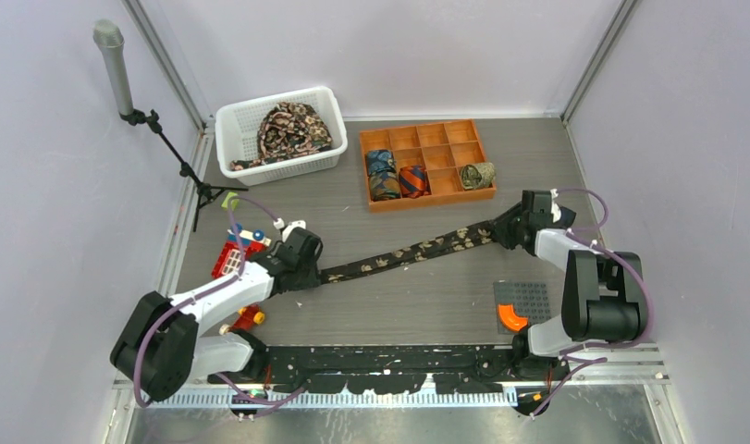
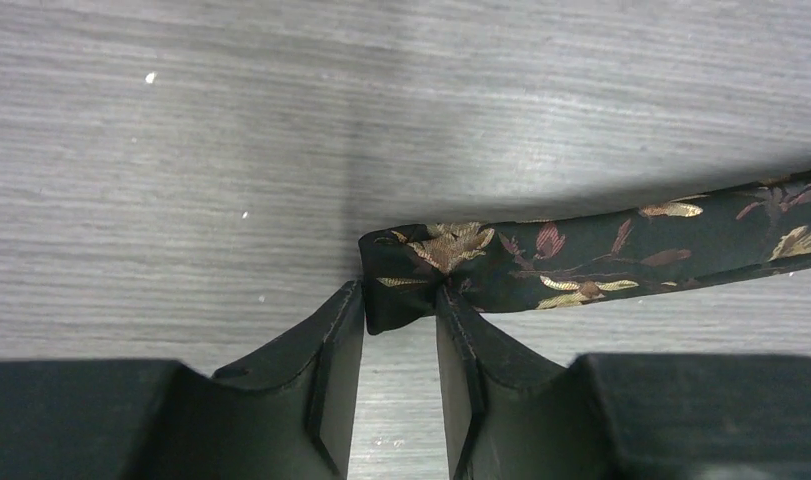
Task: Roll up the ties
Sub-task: Flatten out the tie at the center of the board.
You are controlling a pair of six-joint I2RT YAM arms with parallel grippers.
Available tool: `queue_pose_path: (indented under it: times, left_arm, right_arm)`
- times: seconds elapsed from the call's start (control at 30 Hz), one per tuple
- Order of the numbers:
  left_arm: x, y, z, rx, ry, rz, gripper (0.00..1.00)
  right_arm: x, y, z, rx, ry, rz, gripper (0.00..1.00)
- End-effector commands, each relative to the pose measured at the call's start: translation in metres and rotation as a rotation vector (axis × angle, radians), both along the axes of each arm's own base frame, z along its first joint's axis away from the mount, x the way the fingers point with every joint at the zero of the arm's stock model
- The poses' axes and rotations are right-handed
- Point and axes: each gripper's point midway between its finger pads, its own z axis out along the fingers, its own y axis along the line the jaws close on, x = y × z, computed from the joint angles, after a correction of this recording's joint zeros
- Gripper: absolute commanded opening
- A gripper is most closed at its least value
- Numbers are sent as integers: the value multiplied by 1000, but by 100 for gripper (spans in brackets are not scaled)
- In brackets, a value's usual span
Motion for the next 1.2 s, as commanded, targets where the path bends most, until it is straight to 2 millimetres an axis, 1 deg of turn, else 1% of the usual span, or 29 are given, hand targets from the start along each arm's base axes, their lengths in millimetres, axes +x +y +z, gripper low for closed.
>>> queue_pose_path:
  times: [0.0,0.07,0.13,0.2,0.27,0.37,0.4,0.43,0.5,0.6,0.67,0.8,0.87,1.0,1.17]
  left_arm:
    - [19,-7,13,-19,-40,1,33]
    - [19,-5,23,-24,-64,7,34]
    - [16,-1,33,-24,-85,13,39]
    - [11,3,41,-28,-99,14,47]
    - [7,6,46,-37,-116,18,52]
    - [4,9,48,-61,-138,28,52]
    - [4,9,48,-74,-141,30,52]
    - [3,9,47,-94,-142,31,51]
    - [5,9,46,-148,-145,30,49]
    - [7,1,49,-268,-143,13,47]
    - [11,-1,54,-338,-152,11,46]
    - [14,1,56,-428,-150,25,43]
    - [15,4,54,-446,-140,38,41]
    - [15,5,50,-487,-123,57,38]
    - [14,6,41,-503,-103,75,36]
  right_arm:
    - [-2,-15,-7,-73,56,-10,41]
    - [-1,-15,5,-86,40,8,41]
    - [-2,-14,17,-101,31,34,44]
    - [-6,-11,28,-121,26,61,51]
    - [-10,-8,38,-143,14,77,59]
    - [-17,-3,58,-193,-26,91,68]
    - [-19,-3,64,-209,-35,94,69]
    - [-21,7,70,-223,-48,126,69]
    - [-26,16,82,-244,-69,163,69]
    - [-33,27,95,-261,-95,205,69]
    - [-38,44,105,-252,-127,258,69]
    - [-50,99,118,-209,-172,462,66]
    - [-57,119,118,-220,-180,532,67]
    - [-65,139,115,-201,-188,580,67]
    - [-71,151,113,-199,-180,617,66]
